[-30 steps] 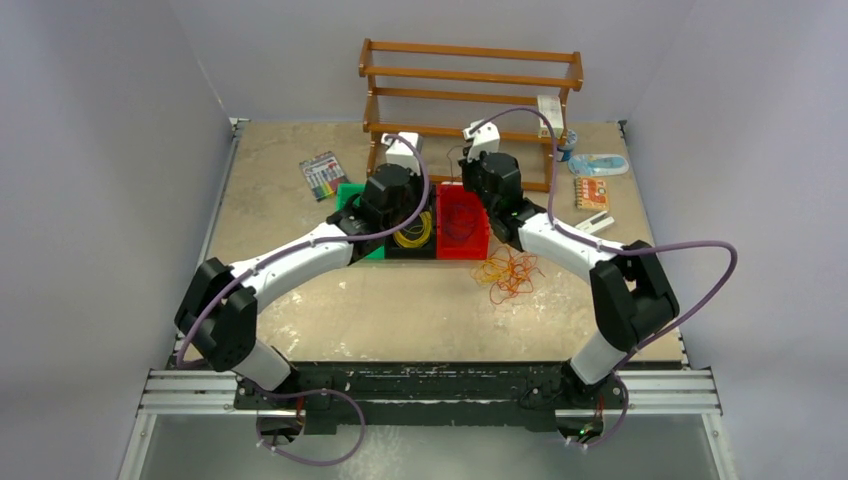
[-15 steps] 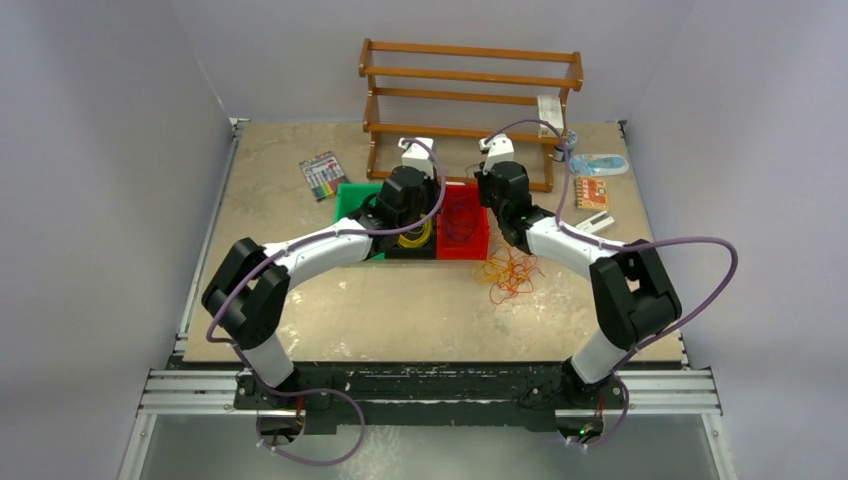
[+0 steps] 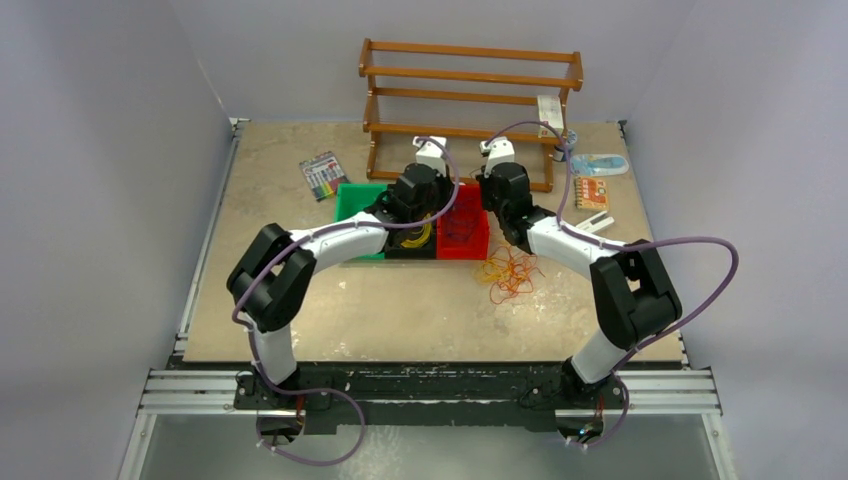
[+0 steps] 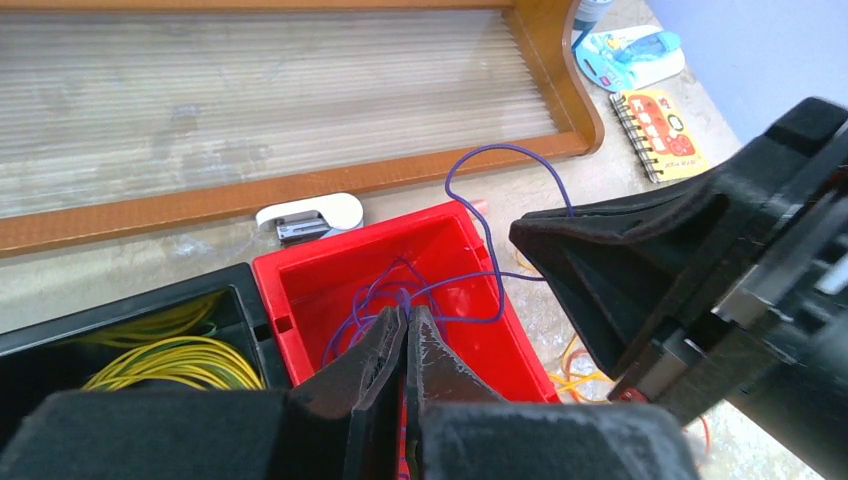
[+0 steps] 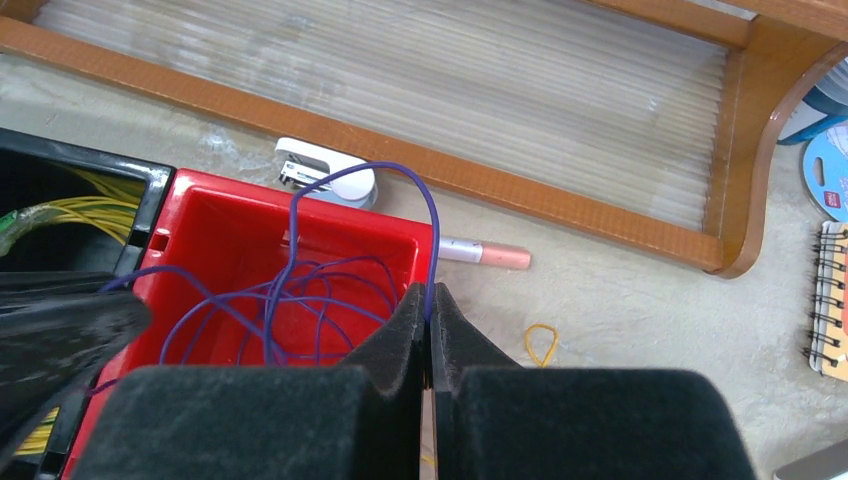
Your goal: Untangle the cables
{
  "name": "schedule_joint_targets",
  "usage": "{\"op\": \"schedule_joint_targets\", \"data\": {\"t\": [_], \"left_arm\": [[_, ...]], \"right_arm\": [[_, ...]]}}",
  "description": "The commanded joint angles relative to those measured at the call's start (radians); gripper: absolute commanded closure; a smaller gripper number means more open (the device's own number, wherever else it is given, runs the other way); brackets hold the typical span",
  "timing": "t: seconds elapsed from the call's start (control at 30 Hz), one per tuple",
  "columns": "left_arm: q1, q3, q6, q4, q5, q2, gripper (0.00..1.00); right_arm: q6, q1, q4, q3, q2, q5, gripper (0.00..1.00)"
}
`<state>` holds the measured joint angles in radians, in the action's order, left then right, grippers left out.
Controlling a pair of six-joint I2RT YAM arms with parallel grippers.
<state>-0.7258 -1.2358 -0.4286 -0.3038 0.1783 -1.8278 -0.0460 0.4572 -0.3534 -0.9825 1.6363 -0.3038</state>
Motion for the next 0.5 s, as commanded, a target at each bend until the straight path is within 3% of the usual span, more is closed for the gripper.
{"op": "schedule_joint_targets", "data": {"t": [0.0,0.2,0.47], "left_arm": [[0.005,-0.059,-0.016,-0.074,-0.037,-0.055,1.00],[0.006,-0.068,-0.015,-0.056,-0.048,-0.074,0.99],[0.006,-0.035,-0.018,-0.038,0.009,-0.004,0.82]], "right_arm": [[-0.012,0.000,-0.010,-0.025,-0.045,0.027,1.00],[-0.013,-0.001,-0.015,-0.019,-0.040,0.005,1.00],[-0.018,0.000,-0.017,-0.021,-0.041,-0.009,1.00]]}}
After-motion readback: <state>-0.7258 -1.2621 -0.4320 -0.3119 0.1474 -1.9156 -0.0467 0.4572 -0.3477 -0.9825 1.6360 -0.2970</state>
